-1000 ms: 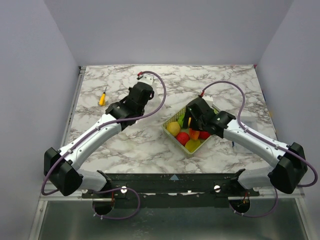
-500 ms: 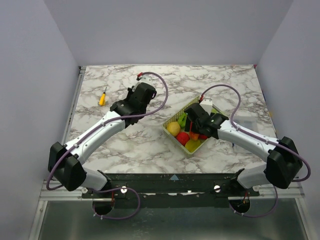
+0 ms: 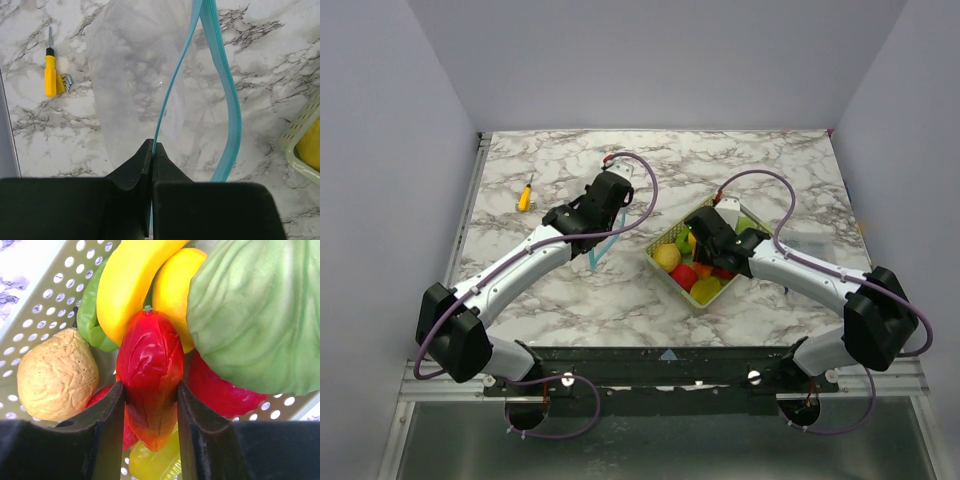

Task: Place the food in the zip-top bag and seal the zipper
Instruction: Pick up the fake fruit from the bin, then place the fake fruit in the zipper food storage bag.

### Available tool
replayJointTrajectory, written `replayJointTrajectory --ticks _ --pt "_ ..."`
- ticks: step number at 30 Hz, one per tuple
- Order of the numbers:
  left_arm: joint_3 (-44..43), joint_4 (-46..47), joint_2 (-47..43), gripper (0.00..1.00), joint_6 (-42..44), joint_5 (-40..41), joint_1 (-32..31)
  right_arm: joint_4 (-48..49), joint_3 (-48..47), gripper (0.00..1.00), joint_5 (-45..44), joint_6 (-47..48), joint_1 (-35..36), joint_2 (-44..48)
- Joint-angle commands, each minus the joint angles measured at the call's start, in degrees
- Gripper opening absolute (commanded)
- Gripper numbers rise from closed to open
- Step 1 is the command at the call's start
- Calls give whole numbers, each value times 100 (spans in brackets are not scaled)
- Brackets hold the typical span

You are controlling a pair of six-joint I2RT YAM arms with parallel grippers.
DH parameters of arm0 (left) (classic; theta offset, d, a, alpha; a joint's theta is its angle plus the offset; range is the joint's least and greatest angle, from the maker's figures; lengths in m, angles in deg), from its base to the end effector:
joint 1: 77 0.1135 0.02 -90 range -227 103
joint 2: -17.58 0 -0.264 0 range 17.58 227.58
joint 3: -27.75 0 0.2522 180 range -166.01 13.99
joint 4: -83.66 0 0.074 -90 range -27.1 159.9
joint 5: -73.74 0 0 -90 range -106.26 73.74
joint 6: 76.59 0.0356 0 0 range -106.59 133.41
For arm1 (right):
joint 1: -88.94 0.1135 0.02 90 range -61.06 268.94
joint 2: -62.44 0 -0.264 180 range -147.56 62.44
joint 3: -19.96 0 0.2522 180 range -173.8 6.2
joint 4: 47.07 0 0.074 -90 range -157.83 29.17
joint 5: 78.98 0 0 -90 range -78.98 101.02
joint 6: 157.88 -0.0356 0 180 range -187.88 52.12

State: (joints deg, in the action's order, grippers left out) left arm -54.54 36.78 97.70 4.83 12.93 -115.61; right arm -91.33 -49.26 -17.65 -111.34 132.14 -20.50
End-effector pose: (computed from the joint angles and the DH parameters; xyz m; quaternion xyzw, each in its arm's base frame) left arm 0.2464 -0.1745 0.3092 0.1377 0.8878 0.0640 0.4345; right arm 0.2219 0.1849 0.2265 0.0704 0.9311 0.0102 0.3577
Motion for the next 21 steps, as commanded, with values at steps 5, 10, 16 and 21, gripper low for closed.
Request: replayJointTrajectory --ticks 5,10,16,21 --pt "33 148 -224 0 -142 -297 25 466 140 11 267 -25 48 709" --pt "7 140 -200 0 -212 -362 22 1051 279 0 728 -99 48 1214" --pt "-37 87 -236 0 -232 -441 25 2393 369 0 2186 -268 44 1375" --pt "32 148 -356 0 -232 -536 25 3453 110 0 3484 -406 46 810"
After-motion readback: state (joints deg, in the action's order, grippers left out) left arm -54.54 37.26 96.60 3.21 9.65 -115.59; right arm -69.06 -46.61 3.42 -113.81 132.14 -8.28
